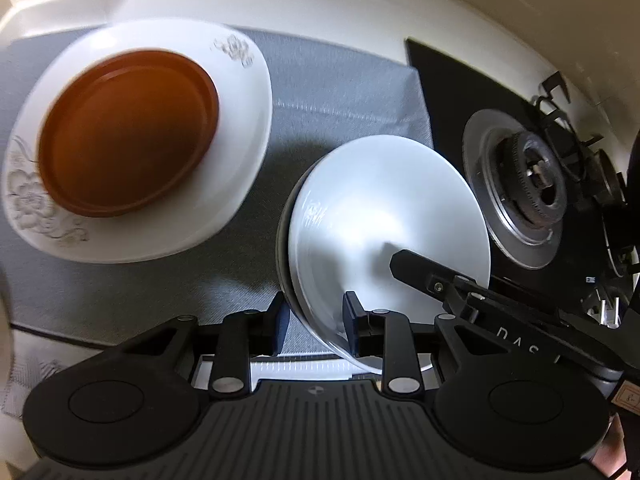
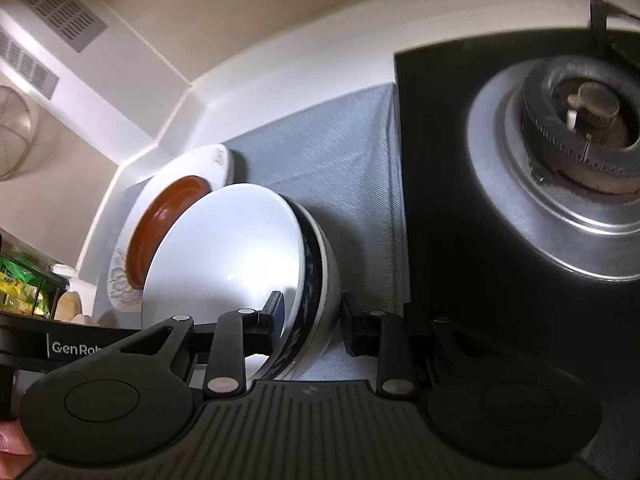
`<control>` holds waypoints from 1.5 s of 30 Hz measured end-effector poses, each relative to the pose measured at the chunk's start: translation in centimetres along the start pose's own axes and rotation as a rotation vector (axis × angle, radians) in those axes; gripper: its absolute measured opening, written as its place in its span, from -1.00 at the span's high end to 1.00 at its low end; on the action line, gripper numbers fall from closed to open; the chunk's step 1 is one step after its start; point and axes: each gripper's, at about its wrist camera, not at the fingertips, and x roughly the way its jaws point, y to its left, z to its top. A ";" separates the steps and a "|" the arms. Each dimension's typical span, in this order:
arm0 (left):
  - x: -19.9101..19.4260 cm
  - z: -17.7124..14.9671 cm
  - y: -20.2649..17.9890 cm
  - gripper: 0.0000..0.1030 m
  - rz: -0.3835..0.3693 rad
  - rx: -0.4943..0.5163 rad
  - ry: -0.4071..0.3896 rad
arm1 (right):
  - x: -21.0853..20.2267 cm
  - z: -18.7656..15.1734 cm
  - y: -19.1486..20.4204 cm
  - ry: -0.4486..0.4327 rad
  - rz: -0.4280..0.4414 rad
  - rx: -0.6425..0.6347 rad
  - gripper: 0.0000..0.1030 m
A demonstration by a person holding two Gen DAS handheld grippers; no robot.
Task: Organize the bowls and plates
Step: 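Lift the nested bowls with both grippers toward the plate stack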
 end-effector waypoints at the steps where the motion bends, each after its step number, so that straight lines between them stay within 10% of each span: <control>1: -0.8 -0.1 0.1 0.40 0.002 0.001 -0.015 | -0.5 0.1 0.5 -0.008 0.007 -0.003 0.37; 21: -16.2 -5.0 17.2 0.39 0.162 -0.244 -0.135 | 4.3 -0.4 22.5 0.160 0.276 -0.371 0.35; 33: -16.0 -8.3 28.4 0.40 0.168 -0.483 -0.062 | 10.6 -5.9 31.9 0.321 0.282 -0.625 0.37; 45: -13.0 -9.0 29.2 0.41 0.110 -0.503 -0.032 | 12.0 -6.1 31.8 0.362 0.186 -0.675 0.34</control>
